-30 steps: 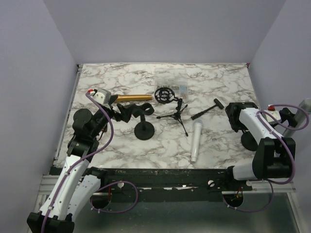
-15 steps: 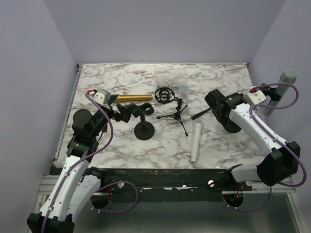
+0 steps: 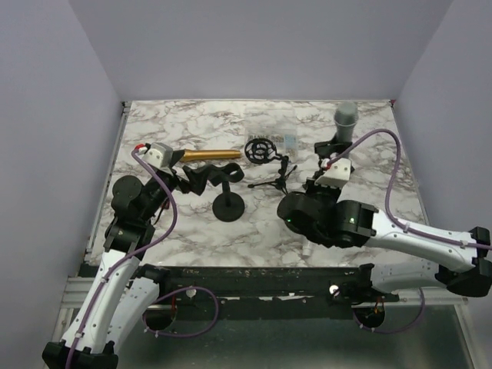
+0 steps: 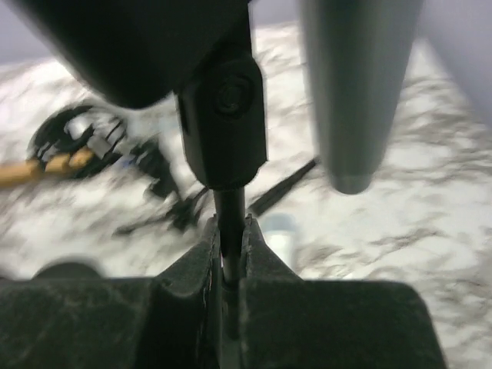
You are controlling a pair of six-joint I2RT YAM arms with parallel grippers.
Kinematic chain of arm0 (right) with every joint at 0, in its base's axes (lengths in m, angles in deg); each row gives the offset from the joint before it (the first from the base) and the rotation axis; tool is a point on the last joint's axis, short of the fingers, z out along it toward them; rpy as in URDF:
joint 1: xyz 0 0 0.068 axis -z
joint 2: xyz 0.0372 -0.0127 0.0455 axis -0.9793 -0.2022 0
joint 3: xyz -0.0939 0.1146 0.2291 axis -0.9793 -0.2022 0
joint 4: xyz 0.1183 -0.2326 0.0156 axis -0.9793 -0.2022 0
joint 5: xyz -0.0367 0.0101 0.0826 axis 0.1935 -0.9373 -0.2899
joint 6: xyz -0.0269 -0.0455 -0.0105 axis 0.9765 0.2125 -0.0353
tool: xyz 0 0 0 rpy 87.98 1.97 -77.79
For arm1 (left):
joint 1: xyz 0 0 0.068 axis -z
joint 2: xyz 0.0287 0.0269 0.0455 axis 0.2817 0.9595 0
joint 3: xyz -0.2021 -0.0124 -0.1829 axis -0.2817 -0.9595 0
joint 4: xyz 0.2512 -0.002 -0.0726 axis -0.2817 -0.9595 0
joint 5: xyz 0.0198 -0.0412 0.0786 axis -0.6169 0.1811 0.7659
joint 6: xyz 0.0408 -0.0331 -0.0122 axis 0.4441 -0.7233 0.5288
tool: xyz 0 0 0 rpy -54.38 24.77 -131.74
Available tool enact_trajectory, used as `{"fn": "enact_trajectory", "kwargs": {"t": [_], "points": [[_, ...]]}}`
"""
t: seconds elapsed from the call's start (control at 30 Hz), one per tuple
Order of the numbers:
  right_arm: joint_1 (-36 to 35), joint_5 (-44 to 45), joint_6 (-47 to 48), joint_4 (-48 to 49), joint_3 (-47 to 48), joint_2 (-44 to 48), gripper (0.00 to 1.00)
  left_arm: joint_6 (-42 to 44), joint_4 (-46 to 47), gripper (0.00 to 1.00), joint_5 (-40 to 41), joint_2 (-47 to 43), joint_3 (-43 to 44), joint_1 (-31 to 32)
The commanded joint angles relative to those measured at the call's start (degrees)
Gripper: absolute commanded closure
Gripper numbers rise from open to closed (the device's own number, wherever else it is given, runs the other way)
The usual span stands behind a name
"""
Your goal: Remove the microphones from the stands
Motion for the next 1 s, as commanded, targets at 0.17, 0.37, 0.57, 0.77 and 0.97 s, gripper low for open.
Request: {"fn": "enact_trajectory", "kwargs": {"t": [0.17,0.37,0.57,0.77,0.97], "points": [[-2.3,-33.7,60.4,73.5,-19.8,13.3,0.99,1.2,-0.2,0.02,0.5,-1.8,0.1,0.3],[-2.3,-47.8,69.7,88.5,-23.8,6.1,0.99,1.4,-0.6,0.02,0.1,-1.1,0.5,0.3],[-2.3,-53.6,78.0,108.0,-36.8,6.6,0.99,1.7,-0.8,0.01,0.5,-1.6,0.5,0.3],[-2.3,-58.4,81.6,126.2,-48.9,5.7,0.99,1.6,-0.2,0.02,-0.9,-1.2,0.6,0.2],[-2.2,-51.5,76.5,138.1,-50.9,-0.1,0.99,0.3,0.2,0.01,-2.7,0.1,1.2,0.3]]}}
